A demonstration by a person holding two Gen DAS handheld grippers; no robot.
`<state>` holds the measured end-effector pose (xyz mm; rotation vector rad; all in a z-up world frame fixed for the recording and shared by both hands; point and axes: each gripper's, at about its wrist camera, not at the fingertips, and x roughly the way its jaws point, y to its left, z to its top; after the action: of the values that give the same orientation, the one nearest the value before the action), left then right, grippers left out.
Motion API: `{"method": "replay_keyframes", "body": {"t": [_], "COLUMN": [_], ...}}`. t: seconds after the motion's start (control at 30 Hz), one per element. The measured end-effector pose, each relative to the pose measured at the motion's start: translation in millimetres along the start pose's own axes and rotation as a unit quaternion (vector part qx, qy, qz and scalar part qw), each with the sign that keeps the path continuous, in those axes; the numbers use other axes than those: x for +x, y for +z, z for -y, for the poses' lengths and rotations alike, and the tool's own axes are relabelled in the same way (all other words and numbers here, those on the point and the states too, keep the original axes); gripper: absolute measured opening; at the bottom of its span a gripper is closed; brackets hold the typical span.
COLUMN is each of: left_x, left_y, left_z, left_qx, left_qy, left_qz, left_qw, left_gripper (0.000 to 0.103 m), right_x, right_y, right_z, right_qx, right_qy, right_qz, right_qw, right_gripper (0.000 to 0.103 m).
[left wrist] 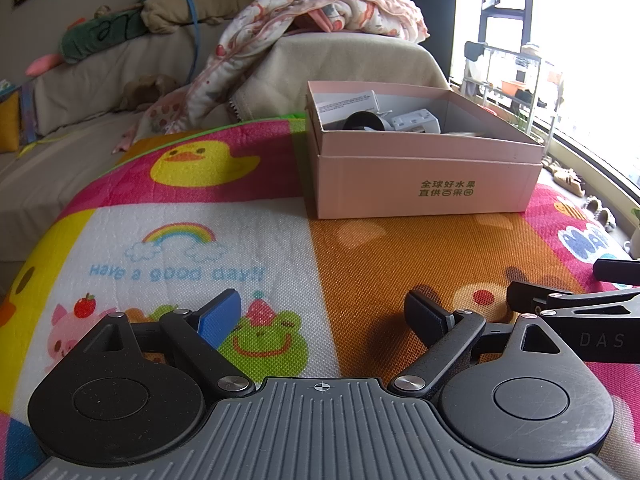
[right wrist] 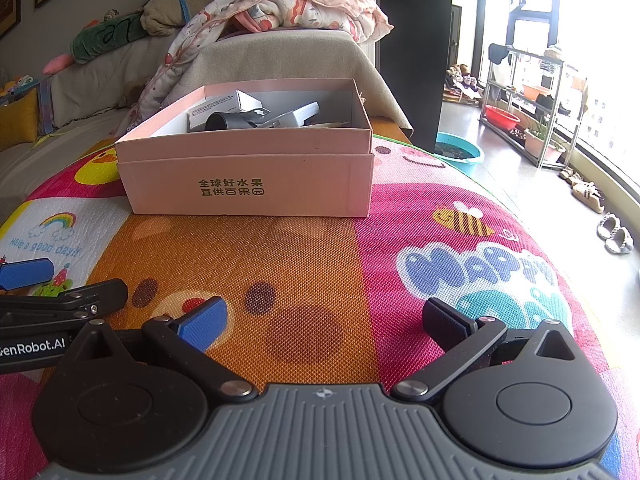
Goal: Organize rigid objects
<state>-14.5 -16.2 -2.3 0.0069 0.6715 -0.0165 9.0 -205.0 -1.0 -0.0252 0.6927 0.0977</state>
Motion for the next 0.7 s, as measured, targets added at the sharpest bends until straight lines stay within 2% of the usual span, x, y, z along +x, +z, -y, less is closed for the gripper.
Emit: {"method": "replay_keyframes", "body": {"t": [0.7], "left_x": [-0.3], "left_y": [-1.0], "left_z": [0.2], "left_qx": [-0.002], "left_qy": [-0.003], "left_qz": [0.0], "left_qw": [1.0], "left_gripper": [0.093], "right_x": [-0.5], "right_y": [0.0], "right_z": [0.1], "right_qx": [0.0], "right_qy": [0.0], "right_qz": [0.0], "right_qw": [1.0], "right_gripper": [0.103]}}
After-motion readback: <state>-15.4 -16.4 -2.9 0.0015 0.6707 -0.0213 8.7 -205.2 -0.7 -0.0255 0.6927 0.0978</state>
